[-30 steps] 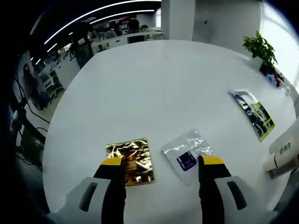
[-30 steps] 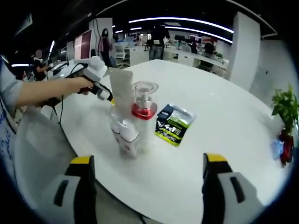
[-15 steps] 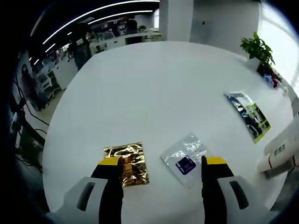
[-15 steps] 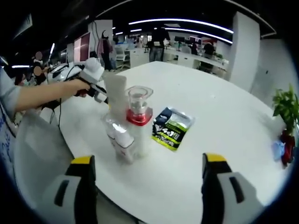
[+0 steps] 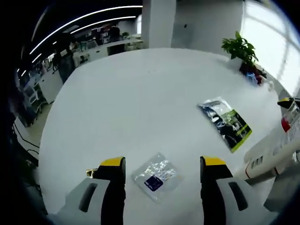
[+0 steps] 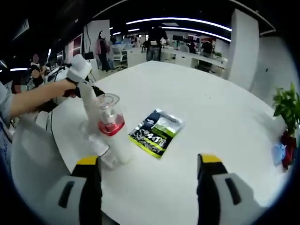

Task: Arrange the skincare products in the storage area until every visible bottle or jar stands upright without overlapping.

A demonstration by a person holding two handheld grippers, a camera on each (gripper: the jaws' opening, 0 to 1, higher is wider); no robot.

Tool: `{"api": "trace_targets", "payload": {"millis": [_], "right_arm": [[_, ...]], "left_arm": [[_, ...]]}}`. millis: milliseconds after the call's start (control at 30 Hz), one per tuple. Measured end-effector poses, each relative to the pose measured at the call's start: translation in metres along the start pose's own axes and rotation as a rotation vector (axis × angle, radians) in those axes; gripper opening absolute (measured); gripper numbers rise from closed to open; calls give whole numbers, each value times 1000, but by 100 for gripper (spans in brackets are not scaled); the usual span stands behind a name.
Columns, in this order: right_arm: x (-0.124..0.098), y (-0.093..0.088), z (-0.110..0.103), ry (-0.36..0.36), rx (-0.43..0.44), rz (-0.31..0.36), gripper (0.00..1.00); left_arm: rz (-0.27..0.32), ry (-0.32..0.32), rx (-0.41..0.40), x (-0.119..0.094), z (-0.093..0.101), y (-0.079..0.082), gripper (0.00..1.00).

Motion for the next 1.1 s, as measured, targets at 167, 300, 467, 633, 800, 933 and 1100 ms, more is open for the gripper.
{"api": "trace_targets", "payload": {"millis": [167, 300, 467, 633, 800, 933, 1100], "right_arm": [[11, 6, 14, 3, 9, 2, 78], [24, 9, 24, 19, 41, 2, 72], [44, 9, 32, 35, 75, -7, 65], [64, 4, 38, 54, 103, -27, 58], [75, -2, 40, 69, 119, -37, 50], [83, -7, 44, 73, 137, -47, 41], [93, -12, 44, 92, 162, -61, 30]], "left_arm": [[-25, -70, 29, 9, 18, 4, 59], [-41, -112, 58, 16, 32, 7, 57], [-46, -166, 74, 23, 49, 16, 55], [-61, -214, 97, 33, 61, 25, 53], [-70, -286, 113, 39, 88, 28, 51], [-92, -332, 127, 46, 98, 28, 50], [-111, -375, 101, 55, 110, 24, 44]]}}
Point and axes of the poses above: the point that each gripper's makers call its tool centre point, and the gripper's own axes: x roughly forward along the fingers, z roughly to its right, y roughly out of its top, the point moved 3 cm from there along -x, roughly backward along the fingers, and after that the axes turned 3 degrees about -x, right-handed, at the moved point
